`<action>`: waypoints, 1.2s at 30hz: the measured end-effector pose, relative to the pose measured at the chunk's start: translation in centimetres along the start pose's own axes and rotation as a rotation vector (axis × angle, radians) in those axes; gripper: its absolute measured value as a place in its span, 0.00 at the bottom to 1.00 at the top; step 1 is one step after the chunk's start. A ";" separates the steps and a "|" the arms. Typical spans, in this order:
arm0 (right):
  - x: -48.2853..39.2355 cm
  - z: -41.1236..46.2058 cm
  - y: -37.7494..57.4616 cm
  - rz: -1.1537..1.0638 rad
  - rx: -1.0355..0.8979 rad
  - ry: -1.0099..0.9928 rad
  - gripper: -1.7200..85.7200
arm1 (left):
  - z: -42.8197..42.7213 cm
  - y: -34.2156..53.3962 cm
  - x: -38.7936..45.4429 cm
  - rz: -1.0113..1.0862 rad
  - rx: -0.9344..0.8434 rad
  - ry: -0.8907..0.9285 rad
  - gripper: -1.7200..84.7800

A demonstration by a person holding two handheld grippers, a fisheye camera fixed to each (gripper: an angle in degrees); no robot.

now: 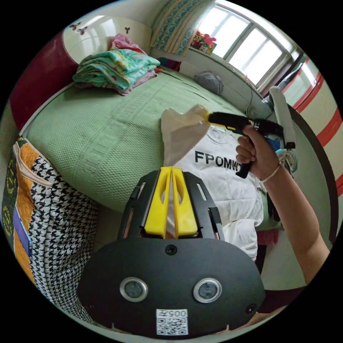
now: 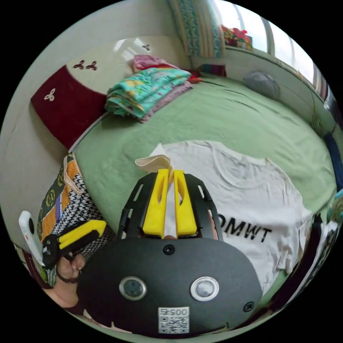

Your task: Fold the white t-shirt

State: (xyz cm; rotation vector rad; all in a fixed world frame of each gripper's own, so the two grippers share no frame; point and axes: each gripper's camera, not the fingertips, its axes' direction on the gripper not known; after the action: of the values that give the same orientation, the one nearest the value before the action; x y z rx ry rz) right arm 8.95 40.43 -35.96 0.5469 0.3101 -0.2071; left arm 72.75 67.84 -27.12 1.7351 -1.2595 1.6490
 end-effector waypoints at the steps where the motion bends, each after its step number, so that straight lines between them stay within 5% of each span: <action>1: 2.1 0.7 0.8 0.053 -0.039 0.032 0.06 | 0.7 0.0 0.7 0.014 -0.011 -0.004 0.05; 4: 5.5 1.8 2.9 0.104 -0.099 0.134 0.07 | 2.4 0.1 2.5 0.056 -0.050 -0.009 0.09; 16: 7.4 0.7 4.3 0.007 -0.060 0.021 0.09 | 9.2 -3.7 8.1 0.177 -0.026 -0.069 0.15; 36: 10.8 -2.0 10.8 -0.019 -0.106 0.036 0.01 | 16.5 -4.7 15.2 0.204 -0.104 -0.231 0.06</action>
State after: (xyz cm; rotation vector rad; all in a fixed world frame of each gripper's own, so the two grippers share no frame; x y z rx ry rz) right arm 21.54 49.33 -36.12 0.4430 0.3592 -0.1979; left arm 83.80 51.97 -14.76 1.8241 -1.6475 1.4893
